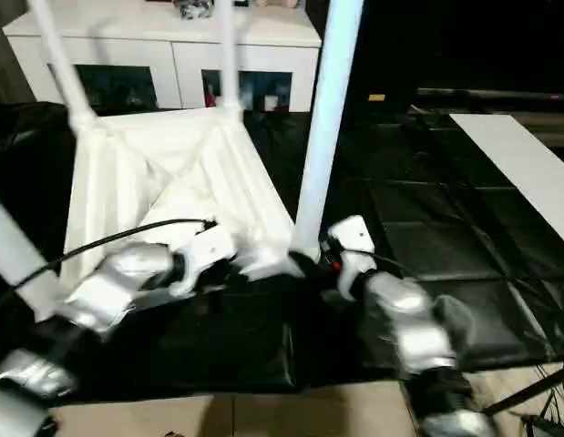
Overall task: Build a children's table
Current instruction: Rotate leg to tighten
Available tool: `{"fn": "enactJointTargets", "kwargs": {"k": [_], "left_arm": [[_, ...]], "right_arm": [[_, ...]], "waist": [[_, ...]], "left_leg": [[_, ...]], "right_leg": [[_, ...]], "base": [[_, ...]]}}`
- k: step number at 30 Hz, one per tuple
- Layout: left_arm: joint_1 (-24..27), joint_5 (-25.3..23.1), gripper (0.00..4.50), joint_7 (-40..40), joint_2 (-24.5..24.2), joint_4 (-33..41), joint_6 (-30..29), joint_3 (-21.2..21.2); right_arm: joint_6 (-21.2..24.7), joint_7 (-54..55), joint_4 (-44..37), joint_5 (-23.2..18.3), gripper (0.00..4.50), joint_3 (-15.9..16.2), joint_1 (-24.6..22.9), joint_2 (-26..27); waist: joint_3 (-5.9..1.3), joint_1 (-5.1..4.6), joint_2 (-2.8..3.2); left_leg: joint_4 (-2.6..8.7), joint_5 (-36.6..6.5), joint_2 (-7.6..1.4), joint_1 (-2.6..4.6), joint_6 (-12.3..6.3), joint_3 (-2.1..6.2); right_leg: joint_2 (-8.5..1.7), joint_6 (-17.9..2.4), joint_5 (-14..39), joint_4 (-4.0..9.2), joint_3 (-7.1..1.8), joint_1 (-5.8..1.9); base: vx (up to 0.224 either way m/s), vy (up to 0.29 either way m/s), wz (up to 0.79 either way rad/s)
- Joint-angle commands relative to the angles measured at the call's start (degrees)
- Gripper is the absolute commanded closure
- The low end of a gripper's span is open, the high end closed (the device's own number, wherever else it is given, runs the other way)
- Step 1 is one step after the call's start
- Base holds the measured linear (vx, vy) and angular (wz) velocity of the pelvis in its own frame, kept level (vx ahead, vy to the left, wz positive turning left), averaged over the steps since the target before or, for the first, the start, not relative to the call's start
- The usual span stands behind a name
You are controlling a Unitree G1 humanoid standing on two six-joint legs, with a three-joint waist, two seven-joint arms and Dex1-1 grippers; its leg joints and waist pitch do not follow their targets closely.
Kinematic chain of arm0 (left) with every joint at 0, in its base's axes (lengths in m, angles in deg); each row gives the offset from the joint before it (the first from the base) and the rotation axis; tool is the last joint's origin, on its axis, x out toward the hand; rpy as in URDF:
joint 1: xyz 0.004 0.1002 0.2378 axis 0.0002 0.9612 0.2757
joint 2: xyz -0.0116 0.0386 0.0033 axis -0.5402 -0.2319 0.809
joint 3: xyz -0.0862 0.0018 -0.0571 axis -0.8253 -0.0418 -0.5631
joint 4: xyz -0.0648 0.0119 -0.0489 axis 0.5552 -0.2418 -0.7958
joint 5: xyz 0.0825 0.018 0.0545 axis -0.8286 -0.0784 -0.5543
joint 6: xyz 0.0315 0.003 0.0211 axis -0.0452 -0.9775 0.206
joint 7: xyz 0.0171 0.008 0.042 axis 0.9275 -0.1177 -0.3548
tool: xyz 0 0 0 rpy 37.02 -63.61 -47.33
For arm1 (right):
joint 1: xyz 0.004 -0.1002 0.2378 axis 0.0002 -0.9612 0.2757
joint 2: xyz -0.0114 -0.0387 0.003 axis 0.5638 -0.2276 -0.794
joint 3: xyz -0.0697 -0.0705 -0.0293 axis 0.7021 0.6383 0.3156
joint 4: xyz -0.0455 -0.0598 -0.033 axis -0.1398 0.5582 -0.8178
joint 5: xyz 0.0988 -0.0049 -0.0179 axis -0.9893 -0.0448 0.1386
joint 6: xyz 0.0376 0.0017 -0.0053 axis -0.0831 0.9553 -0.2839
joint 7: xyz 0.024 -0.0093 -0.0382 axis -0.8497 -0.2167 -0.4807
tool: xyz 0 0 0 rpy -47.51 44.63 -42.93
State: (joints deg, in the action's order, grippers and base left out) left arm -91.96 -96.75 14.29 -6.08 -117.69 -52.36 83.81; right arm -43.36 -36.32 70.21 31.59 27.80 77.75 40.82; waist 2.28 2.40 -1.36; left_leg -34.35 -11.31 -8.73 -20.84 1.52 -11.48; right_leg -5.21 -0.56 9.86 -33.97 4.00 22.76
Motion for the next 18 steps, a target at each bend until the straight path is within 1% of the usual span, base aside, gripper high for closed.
{"fn": "enactJointTargets", "kwargs": {"k": [1, 2, 3, 4, 5, 7, 8, 9, 10, 11, 12, 13, 14, 15, 16, 17, 18], "left_arm": [[-0.5, -0.5, 4.50, -7.9, 4.5, -2.9, -1.4, 0.4], [-1.1, -0.3, 4.50, -9.6, 5.9, -3.9, -1.7, -0.2], [-1.7, -0.4, 4.50, -11.8, 7.2, -5.1, -1.7, -0.7], [-2.7, -0.4, 4.50, -14.3, 8.9, -6.7, -1.7, -1.3], [-2.8, -0.4, 4.50, -14.4, 9.0, -6.8, -1.7, -1.3], [-3.6, -0.8, 4.50, -16.1, 9.8, -7.8, -1.7, -1.8], [-3.8, -0.7, 4.50, -16.0, 9.5, -7.7, -1.5, -2.2], [-3.7, -0.9, 4.50, -15.7, 8.9, -7.3, -1.1, -2.1], [-3.7, -1.1, 4.50, -15.2, 8.2, -6.9, -0.6, -2.1], [-3.6, -1.1, 4.50, -15.2, 8.2, -6.9, -0.5, -2.1], [-3.5, -1.2, 4.50, -14.8, 7.9, -6.8, -0.5, -2.2], [-3.5, -1.4, 4.50, -14.6, 7.8, -6.9, -0.5, -2.3], [-3.0, -1.5, 4.50, -13.5, 7.0, -6.3, -0.4, -2.1], [-2.7, -1.6, 4.50, -12.9, 6.6, -5.9, -0.1, -1.9], [-2.0, -1.7, 4.50, -11.4, 5.7, -4.9, 0.3, -1.4], [-2.0, -1.7, 4.50, -11.4, 5.7, -4.9, 0.3, -1.4], [-1.6, -1.6, 4.50, -10.7, 5.3, -4.3, 0.0, -1.2]], "right_arm": [[1.8, 5.9, 3.0, 0.6, 1.96, 0.5, 1.2, 2.5], [1.7, 7.4, 4.0, 0.5, 1.97, 0.4, 2.0, 3.9], [1.6, 8.7, 5.1, 0.5, 1.97, 0.4, 2.8, 5.3], [0.9, 10.5, 7.1, 1.4, 1.97, 1.3, 4.1, 7.0], [0.9, 10.5, 7.1, 1.4, 1.97, 1.4, 4.2, 7.1], [0.0, 11.4, 8.6, 2.6, 1.97, 2.4, 5.2, 8.1], [-0.8, 11.0, 8.3, 2.1, 1.97, 1.9, 5.4, 8.2], [-1.3, 10.3, 7.6, 1.4, 1.97, 1.3, 5.2, 8.2], [-2.0, 9.4, 6.7, 0.5, 1.42, 0.5, 5.1, 8.2], [-2.1, 9.3, 6.6, 0.5, 1.42, 0.4, 5.1, 8.3], [-2.8, 8.9, 5.9, 0.4, 1.27, -0.1, 4.9, 8.5], [-3.3, 8.6, 5.5, 0.4, 1.20, -0.4, 4.9, 8.6], [-3.6, 7.8, 3.7, 0.5, 1.20, -0.3, 4.2, 8.3], [-3.6, 7.6, 2.8, 0.4, 0.96, -0.3, 3.8, 8.1], [-3.5, 7.1, 0.6, 0.2, 0.87, -0.2, 3.0, 7.5], [-3.5, 7.1, 0.6, 0.2, 0.87, -0.2, 3.0, 7.5], [-3.4, 6.8, -0.8, 0.2, 0.83, 0.0, 2.5, 6.9]], "waist": [[-2.51, -0.35, -0.30], [-2.56, -0.12, -0.13], [-2.46, -0.14, -0.20], [-2.44, -0.30, -0.12], [-2.60, -0.36, -0.14], [-2.69, -0.23, 0.02], [-2.69, -0.27, 0.01], [-2.80, -0.19, -0.06], [-2.79, -0.18, -0.08], [-2.82, -0.17, -0.10], [-2.80, -0.13, -0.11], [-2.79, -0.40, -0.15], [-2.85, -0.67, 0.09], [-3.02, -0.52, 0.04], [-3.11, -0.31, -0.03], [-3.01, -0.24, -0.11], [-2.96, -0.18, -0.04]], "left_leg": [[4.99, -22.5, -4.34, 1.19, 2.50, 3.14], [5.00, -22.6, -4.41, 1.35, 2.42, 3.21], [5.00, -23.2, -4.28, 1.46, 1.55, 3.07], [5.07, -23.3, -4.25, 1.28, 1.48, 3.01], [5.20, -23.0, -4.25, 1.19, 1.34, 3.17], [5.32, -22.1, -4.33, 1.12, 0.91, 2.99], [5.37, -21.8, -4.33, 1.04, 0.77, 2.95], [5.44, -20.7, -4.40, 0.76, 0.19, 2.96], [5.46, -20.4, -4.41, 0.73, -0.02, 2.88], [5.45, -20.2, -4.43, 0.75, -0.19, 2.83], [5.41, -19.9, -4.38, 0.66, -0.58, 2.75], [5.49, -19.9, -4.36, 0.31, -0.88, 2.88], [5.69, -18.9, -4.40, -0.41, -0.99, 3.27], [5.61, -17.8, -4.54, -0.29, -1.14, 3.20], [5.52, -17.1, -4.58, -0.03, -1.31, 3.12], [5.40, -17.0, -4.62, 0.30, -1.77, 2.78], [5.41, -17.1, -4.61, 0.36, -1.81, 2.74]], "right_leg": [[-4.54, -7.0, 31.4, 5.85, -2.52, -1.04], [-4.61, -6.8, 31.2, 5.99, -2.48, -0.99], [-4.50, -6.3, 30.8, 6.31, -2.50, -0.79], [-4.39, -6.2, 30.7, 6.29, -2.47, -0.73], [-4.40, -6.1, 29.7, 6.18, -2.33, -1.04], [-4.38, -6.3, 27.1, 6.10, -2.49, -1.04], [-4.36, -6.4, 26.3, 6.05, -2.51, -1.12], [-4.54, -6.8, 24.5, 5.79, -2.58, -1.46], [-4.50, -7.0, 23.9, 5.80, -2.63, -1.44], [-4.52, -7.2, 23.3, 5.72, -2.68, -1.41], [-4.57, -7.5, 22.8, 5.70, -2.73, -1.45], [-4.63, -7.6, 22.9, 5.58, -2.71, -1.68], [-4.72, -7.4, 22.9, 5.36, -2.51, -2.35], [-4.72, -7.4, 21.7, 5.36, -2.57, -2.21], [-4.68, -7.6, 20.4, 5.33, -2.64, -2.11], [-4.52, -8.4, 19.4, 5.29, -2.82, -1.61], [-4.49, -8.8, 19.6, 5.29, -2.83, -1.59]], "base": [[0.000, 0.000, 0.00], [0.000, 0.000, 0.00], [0.000, 0.000, 0.00], [0.000, 0.000, 0.00], [0.000, 0.000, 0.00], [0.000, 0.000, 0.00], [0.000, 0.000, 0.00], [0.000, 0.000, 0.00], [0.000, 0.000, 0.00], [0.000, 0.000, 0.00], [0.000, 0.000, 0.00], [0.000, 0.000, 0.00], [0.000, 0.000, 0.00], [0.000, 0.000, 0.00], [0.000, 0.000, 0.00], [0.000, 0.000, 0.00], [0.000, 0.000, 0.00]]}}
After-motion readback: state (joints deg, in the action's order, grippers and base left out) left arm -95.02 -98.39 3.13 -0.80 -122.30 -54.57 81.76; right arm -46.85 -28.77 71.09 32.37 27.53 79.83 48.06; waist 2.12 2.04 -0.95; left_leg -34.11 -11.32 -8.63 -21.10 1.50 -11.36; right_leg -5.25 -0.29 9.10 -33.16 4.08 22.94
